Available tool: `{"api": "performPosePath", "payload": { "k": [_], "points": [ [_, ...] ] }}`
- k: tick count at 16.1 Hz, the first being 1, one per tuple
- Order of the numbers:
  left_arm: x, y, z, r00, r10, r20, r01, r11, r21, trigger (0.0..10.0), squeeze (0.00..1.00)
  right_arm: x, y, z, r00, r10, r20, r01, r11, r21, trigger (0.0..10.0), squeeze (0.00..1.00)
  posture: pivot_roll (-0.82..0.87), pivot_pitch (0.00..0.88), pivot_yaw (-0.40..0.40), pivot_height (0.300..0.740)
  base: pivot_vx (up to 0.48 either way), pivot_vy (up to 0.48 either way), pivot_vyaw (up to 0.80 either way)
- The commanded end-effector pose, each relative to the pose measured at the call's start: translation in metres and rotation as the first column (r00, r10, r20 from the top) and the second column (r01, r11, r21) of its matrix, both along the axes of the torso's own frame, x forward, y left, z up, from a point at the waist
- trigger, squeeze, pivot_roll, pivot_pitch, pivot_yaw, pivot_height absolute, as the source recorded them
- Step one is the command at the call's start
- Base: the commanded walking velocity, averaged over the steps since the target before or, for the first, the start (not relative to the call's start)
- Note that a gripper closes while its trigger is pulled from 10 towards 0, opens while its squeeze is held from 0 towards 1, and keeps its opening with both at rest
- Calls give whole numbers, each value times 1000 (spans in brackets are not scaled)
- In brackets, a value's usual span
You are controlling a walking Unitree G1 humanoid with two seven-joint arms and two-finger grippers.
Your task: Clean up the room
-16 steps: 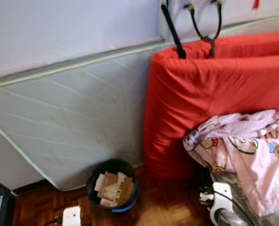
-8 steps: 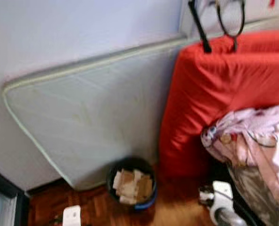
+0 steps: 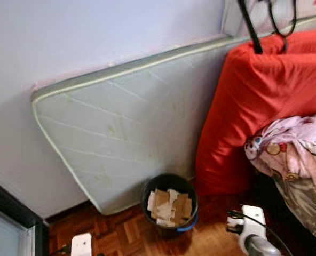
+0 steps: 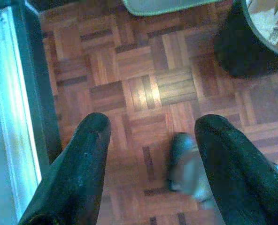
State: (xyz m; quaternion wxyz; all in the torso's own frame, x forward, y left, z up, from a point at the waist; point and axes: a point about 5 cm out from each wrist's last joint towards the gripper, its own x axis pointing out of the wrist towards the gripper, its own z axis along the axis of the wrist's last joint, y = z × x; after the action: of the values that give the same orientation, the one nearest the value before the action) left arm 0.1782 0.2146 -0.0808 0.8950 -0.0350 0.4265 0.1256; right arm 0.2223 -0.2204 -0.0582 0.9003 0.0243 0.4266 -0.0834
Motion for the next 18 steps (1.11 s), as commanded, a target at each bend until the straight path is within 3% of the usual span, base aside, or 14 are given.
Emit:
{"api": "performPosePath", "payload": {
  "k": [1,4,14,18],
  "points": [
    [15,-8,4,992,-105,-66,102,994,-51,10000,0,-27,33,-21,995,44,-88,-35,993,109,10000,0,7,0,39,740,0,382,0],
    [15,-8,4,993,-104,-65,101,994,-51,10000,0,-27,33,-21,995,45,-89,-35,993,109,10000,0,9,0,39,740,0,350,0],
    [16,-10,4,996,-82,-36,79,994,-75,10000,0,-27,32,-21,994,55,-93,-45,994,104,10000,0,5,0,33,740,0,0,0],
    [16,-10,4,997,-71,-34,68,994,-81,10000,0,-26,32,-20,990,107,-87,-98,991,95,10000,0,6,0,31,740,0,0,200]
  ]
}}
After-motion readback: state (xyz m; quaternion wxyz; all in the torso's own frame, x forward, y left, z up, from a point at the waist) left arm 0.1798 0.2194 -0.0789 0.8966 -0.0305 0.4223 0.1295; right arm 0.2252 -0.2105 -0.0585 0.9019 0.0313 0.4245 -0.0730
